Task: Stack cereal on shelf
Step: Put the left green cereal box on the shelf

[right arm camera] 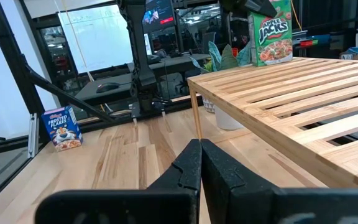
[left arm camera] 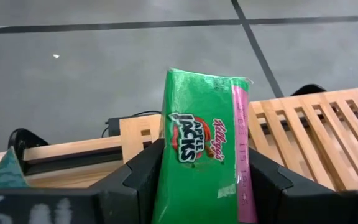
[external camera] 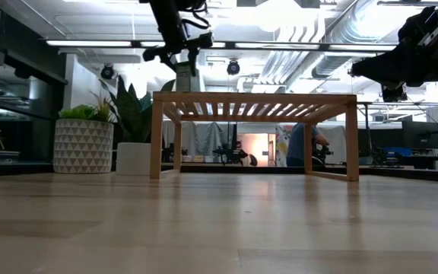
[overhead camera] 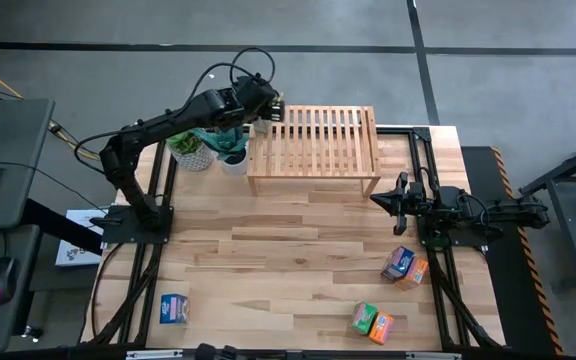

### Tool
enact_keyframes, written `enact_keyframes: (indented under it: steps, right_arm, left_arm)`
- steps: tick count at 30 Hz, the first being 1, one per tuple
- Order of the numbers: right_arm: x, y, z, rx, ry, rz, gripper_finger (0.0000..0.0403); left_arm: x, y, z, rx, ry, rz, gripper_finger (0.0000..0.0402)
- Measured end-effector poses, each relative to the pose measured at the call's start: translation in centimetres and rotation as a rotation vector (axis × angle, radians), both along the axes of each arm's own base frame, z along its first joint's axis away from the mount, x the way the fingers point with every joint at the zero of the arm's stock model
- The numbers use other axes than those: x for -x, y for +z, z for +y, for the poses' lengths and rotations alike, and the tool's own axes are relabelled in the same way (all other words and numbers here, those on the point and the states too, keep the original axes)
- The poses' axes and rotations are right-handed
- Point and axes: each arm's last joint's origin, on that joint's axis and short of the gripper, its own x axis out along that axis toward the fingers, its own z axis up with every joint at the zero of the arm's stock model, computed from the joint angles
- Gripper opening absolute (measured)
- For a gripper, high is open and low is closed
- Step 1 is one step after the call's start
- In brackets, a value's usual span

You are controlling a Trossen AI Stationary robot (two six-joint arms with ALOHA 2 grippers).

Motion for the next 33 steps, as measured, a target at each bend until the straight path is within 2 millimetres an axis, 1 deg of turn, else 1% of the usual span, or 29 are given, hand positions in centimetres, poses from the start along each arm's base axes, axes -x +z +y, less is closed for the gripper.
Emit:
enact_keyframes:
  steps: [6,16,28,30,33]
  right_arm:
    - [0.0,0.0,0.0,0.0,0.0,0.0,0.0]
    - [0.0,0.0,0.0,0.0,0.001,0.0,0.0]
    - [0.0,0.0,0.0,0.0,0.001,0.001,0.0]
    - [0.0,0.0,0.0,0.0,0.0,0.0,0.0]
    - [0.0,0.0,0.0,0.0,0.0,0.0,0.0]
  left_arm:
    - [-0.05,0.0,-0.02,-0.006,-0.021,0.014,0.0157]
    - [-0.63,0.03,-0.64,-0.043,-0.089,0.052,0.0157]
    - [-0.69,0.08,-0.8,-0.061,-0.129,0.089,0.0158]
    - [-0.69,0.08,-0.8,-0.062,-0.134,0.094,0.0165]
    - [-0.67,0.03,-0.82,-0.056,-0.141,0.097,0.0187]
